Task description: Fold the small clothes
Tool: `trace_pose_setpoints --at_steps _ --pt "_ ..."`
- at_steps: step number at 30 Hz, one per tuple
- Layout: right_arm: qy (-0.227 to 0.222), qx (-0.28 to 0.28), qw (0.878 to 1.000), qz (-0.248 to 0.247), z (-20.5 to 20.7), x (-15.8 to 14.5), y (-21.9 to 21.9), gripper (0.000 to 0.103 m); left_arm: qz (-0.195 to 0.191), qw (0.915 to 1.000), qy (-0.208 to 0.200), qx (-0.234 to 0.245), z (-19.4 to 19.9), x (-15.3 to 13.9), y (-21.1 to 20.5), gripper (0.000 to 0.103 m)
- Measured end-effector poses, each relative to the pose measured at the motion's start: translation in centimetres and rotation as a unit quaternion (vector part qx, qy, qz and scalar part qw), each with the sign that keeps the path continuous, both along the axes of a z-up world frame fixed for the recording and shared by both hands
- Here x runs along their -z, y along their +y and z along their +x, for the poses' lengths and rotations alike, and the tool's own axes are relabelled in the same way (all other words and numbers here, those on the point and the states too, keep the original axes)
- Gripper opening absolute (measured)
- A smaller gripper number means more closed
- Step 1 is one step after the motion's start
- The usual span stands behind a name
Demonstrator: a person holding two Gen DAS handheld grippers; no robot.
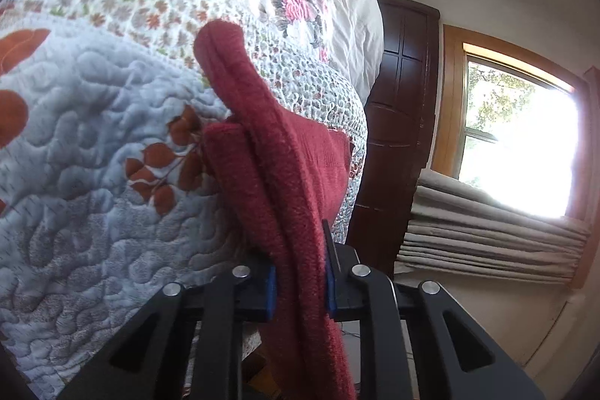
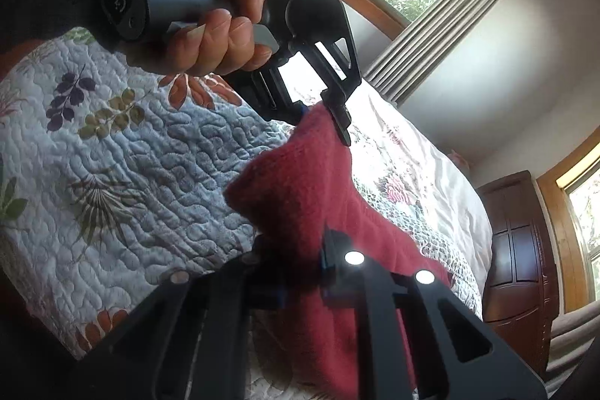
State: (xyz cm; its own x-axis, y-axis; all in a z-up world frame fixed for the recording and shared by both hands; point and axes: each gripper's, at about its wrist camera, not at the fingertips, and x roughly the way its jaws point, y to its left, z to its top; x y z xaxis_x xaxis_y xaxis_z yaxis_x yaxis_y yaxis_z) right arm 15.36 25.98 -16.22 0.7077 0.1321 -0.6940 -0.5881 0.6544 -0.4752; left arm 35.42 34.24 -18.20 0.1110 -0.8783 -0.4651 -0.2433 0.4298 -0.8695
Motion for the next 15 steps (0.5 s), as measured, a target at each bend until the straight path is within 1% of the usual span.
trace_pose_setpoints --at_steps 5,9,15 --pt "-0.005 0.033 0.998 0.044 1.0 -2.3 -3.0 0.011 0.028 0.9992 -0.024 0.016 1.4 -3.9 -2.5 0.018" --pt "-0.003 0.063 0.994 0.084 1.7 -3.9 -5.5 0.01 0.05 0.997 -0.047 0.035 2.4 -7.1 -5.9 0.018" --pt "-0.012 0.105 0.987 0.125 2.4 -5.6 -9.6 0.01 0.077 0.9929 -0.068 0.059 3.2 -10.1 -10.6 0.018"
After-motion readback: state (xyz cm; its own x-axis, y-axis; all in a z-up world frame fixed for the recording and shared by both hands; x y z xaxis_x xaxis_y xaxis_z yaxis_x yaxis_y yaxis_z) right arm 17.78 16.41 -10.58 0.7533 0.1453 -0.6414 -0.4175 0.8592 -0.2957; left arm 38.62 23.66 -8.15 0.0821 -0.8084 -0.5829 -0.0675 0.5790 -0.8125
